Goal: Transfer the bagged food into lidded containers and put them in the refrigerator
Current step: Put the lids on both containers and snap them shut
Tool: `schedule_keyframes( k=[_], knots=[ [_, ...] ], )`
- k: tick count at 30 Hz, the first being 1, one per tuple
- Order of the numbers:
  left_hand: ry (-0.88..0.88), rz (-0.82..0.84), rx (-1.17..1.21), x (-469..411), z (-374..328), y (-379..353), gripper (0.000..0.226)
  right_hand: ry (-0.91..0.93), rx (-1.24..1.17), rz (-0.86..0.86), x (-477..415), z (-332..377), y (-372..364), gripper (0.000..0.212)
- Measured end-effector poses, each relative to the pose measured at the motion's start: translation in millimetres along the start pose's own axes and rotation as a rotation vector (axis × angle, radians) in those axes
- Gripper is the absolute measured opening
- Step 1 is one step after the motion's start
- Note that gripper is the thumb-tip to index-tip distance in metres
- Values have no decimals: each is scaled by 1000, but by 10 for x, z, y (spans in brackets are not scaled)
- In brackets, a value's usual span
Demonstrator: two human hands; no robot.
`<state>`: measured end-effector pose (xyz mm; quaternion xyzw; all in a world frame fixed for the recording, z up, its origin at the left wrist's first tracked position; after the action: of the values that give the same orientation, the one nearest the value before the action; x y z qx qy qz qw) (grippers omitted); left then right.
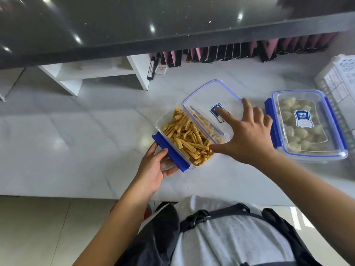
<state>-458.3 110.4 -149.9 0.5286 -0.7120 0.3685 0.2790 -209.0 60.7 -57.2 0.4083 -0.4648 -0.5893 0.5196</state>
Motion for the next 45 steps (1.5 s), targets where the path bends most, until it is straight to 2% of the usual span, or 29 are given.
schedule_keyframes(
  k=[2, 5, 7, 13, 17, 21, 26, 30, 36, 41, 45],
  knots=[
    [5, 3, -5, -3, -3, 13, 35, -28, 95, -16, 27, -161, 65, 107],
    [10, 4, -17, -23, -11, 22, 34, 19, 196, 103, 78, -177, -4, 107],
    [16, -3, -22, -40, -18, 41, 34, 55, 233, 124, 72, -116, -19, 108],
    [9, -15, -28, -57, -80, 71, 38, 52, 120, -17, 43, -21, 93, 101],
    [3, -17, -32, -63, -77, 70, 37, 44, 105, 100, 123, 25, -130, 101],
    [9, -26, -30, -62, -75, 75, 36, 57, 86, 28, 215, 35, -115, 101],
    [10, -33, -46, -51, -66, 61, 34, 83, 58, 35, 321, 4, -129, 102],
    [21, -29, -47, -39, -70, 64, 34, 245, 37, -49, 430, 10, 78, 99],
    [31, -44, -45, -44, -94, 69, 36, 376, 165, 47, 558, -76, 37, 95],
    [32, -40, -47, -39, -95, 66, 37, 435, 158, 8, 459, -60, 242, 94],
    [25, -45, -57, -27, -104, 69, 36, 539, 232, 68, 437, -10, 231, 95]
  ],
)
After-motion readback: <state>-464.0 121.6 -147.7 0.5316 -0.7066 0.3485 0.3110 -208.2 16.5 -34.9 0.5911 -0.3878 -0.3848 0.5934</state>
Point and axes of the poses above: each hand's wrist, its own x-axis away from the middle knuckle, its own y-axis out of the back of the hand, z = x × y, the point moved 8 cm from there along -x, towards the middle knuckle, and after that the axes turned 14 degrees about y, right-handed, at the moved point
